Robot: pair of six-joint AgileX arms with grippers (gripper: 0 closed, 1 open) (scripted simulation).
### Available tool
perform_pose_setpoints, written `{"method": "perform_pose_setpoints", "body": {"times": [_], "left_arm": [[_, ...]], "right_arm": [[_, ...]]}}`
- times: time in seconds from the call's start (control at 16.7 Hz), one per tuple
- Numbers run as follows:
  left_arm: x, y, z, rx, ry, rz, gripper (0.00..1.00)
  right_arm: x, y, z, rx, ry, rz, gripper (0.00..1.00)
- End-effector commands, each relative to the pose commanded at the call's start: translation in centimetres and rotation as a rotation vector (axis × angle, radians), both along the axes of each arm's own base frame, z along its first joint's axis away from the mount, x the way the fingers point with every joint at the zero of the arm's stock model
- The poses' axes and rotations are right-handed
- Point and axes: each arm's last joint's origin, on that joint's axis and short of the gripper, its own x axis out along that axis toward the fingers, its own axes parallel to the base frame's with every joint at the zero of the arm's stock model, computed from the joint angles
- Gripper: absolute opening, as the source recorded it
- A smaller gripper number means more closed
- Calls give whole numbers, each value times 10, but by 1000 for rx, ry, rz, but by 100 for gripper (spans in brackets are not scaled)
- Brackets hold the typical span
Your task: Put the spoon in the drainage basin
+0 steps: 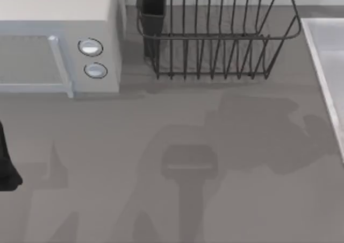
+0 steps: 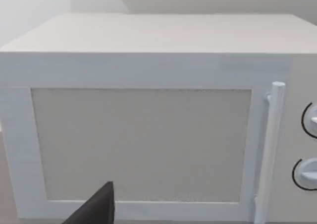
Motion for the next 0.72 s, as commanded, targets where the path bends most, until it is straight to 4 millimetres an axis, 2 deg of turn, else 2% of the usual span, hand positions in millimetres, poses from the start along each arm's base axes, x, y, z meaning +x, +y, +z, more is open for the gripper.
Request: {"method": "perform_pose_setpoints", "body": {"times": [0.18, 0.36, 0.54, 0.72], "left_arm": [[0, 0, 0, 0, 0, 0, 100], [0, 0, 0, 0, 0, 0, 100], [0, 0, 0, 0, 0, 0, 100], [0, 0, 0, 0, 0, 0, 100]], "right_arm": [[52, -5, -1, -2, -14, 1, 0], [90, -8, -9, -7, -42, -3, 0], [113, -8, -22, -11, -67, -10, 0], [125, -7, -36, -13, -80, -16, 0]]}}
